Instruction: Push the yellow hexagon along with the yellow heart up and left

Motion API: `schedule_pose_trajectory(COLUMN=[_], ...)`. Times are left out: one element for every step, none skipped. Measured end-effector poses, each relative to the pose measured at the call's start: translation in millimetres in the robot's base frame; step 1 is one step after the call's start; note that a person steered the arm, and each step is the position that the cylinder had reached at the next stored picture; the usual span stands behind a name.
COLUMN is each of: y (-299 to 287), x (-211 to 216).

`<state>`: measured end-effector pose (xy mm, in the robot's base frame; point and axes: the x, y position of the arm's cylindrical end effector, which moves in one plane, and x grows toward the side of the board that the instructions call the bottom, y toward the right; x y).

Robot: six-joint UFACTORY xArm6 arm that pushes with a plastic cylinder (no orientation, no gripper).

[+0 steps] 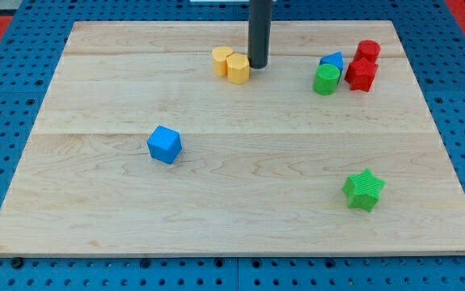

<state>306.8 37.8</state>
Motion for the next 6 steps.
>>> schedule_pose_trajectory(y=[8.1,7.7,-22.6,-23.6,-23.9,-33.7], x=[12.1,33.8,30.9,13.9,-0.4,-16.8])
